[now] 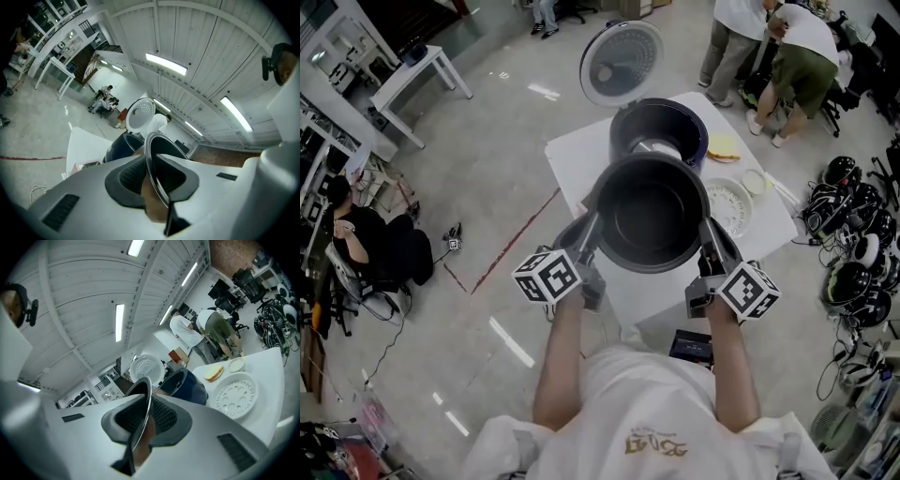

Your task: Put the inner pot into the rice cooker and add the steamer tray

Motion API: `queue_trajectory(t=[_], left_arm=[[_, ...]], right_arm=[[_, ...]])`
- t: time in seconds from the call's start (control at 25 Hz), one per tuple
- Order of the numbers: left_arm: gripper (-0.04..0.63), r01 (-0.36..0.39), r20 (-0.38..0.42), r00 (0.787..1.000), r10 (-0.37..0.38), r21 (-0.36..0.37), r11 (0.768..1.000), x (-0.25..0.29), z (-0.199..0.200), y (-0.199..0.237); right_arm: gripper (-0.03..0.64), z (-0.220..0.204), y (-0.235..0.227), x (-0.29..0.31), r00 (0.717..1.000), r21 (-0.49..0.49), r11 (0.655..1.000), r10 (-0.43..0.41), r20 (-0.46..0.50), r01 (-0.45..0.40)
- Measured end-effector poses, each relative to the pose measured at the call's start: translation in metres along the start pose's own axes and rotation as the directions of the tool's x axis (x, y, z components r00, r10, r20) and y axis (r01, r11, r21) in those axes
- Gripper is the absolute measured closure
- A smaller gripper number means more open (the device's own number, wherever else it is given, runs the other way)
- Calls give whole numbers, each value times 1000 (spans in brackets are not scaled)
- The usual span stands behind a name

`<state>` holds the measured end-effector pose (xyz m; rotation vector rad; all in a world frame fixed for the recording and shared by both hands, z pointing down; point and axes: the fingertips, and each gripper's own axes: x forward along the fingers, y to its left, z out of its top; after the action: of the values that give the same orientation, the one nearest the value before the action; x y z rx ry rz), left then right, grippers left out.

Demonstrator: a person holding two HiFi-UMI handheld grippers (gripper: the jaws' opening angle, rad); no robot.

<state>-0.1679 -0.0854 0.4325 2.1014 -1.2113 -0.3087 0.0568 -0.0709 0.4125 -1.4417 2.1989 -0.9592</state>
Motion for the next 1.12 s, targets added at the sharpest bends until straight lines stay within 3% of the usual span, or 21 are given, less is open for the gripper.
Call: queue_trajectory(t=[0.6, 1.12], left_arm=[[517, 8, 64, 998, -10, 18, 1000, 10, 58, -15], [518, -38, 81, 996, 36, 17, 999, 97, 84, -13]], right_arm=[[571, 49, 39, 36, 991, 28, 993, 115, 62, -117], [572, 99, -10, 108, 988, 93, 984, 153, 25, -155]])
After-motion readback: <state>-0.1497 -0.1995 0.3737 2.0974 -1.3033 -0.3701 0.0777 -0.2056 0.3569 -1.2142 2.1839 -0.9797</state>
